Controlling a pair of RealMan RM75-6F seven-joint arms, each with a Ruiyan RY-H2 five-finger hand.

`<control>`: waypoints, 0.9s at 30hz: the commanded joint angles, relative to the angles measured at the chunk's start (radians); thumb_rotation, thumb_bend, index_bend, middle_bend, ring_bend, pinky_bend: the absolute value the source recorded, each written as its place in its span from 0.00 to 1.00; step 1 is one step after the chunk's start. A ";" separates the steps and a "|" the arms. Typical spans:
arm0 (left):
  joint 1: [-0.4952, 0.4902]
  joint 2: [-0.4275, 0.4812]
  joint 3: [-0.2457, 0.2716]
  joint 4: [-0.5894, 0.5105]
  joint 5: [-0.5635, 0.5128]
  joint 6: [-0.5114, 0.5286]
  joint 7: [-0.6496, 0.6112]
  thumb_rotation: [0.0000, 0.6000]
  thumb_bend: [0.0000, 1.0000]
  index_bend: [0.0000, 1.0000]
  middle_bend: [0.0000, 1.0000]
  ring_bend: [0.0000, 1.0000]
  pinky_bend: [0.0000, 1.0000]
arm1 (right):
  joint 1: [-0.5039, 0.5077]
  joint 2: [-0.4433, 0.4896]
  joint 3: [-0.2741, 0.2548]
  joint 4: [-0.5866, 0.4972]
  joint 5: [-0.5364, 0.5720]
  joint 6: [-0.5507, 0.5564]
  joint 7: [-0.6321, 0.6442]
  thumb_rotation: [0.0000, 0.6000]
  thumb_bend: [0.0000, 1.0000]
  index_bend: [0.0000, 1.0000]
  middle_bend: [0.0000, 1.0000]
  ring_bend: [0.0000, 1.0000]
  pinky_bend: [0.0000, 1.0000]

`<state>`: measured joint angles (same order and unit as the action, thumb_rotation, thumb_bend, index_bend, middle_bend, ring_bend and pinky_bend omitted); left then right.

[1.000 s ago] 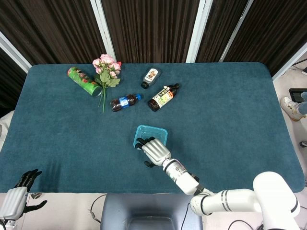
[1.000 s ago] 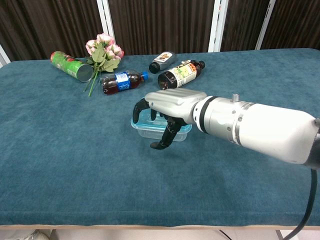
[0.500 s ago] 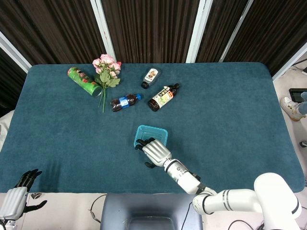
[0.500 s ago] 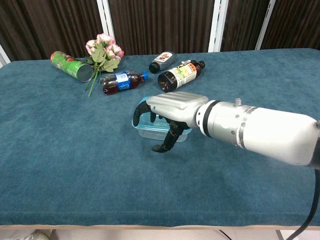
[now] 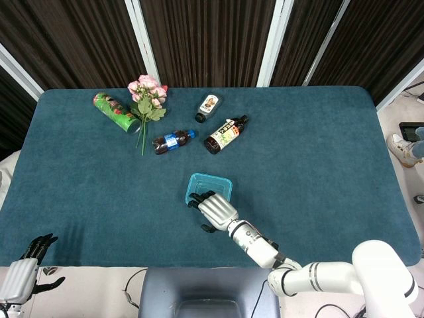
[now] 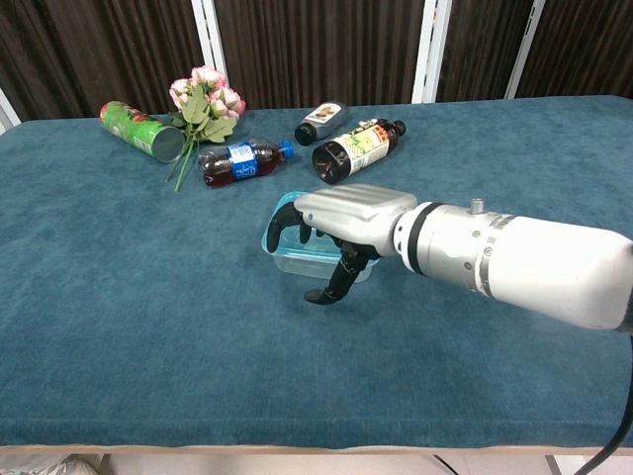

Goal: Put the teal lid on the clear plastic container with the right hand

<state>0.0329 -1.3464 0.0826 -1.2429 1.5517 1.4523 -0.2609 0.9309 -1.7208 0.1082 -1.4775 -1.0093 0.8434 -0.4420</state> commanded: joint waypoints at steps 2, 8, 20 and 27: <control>0.000 0.001 0.000 -0.001 0.001 0.000 0.001 1.00 0.49 0.17 0.10 0.07 0.35 | -0.010 0.014 0.002 -0.018 -0.019 0.009 0.018 1.00 0.44 0.39 0.26 0.33 0.37; 0.000 0.002 0.000 -0.004 0.001 0.002 0.003 1.00 0.49 0.17 0.10 0.07 0.35 | -0.040 0.056 0.003 -0.072 -0.079 0.054 0.051 1.00 0.44 0.39 0.26 0.33 0.37; -0.002 0.003 0.000 -0.010 0.001 -0.002 0.012 1.00 0.49 0.17 0.10 0.07 0.35 | -0.101 0.120 -0.038 -0.122 -0.136 0.103 0.049 1.00 0.44 0.39 0.26 0.33 0.37; -0.002 0.004 0.001 -0.014 0.002 -0.001 0.018 1.00 0.49 0.17 0.10 0.07 0.35 | -0.112 0.127 -0.044 -0.114 -0.137 0.088 0.053 1.00 0.44 0.39 0.26 0.33 0.37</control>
<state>0.0306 -1.3426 0.0832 -1.2571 1.5533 1.4509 -0.2432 0.8190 -1.5932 0.0644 -1.5916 -1.1468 0.9315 -0.3895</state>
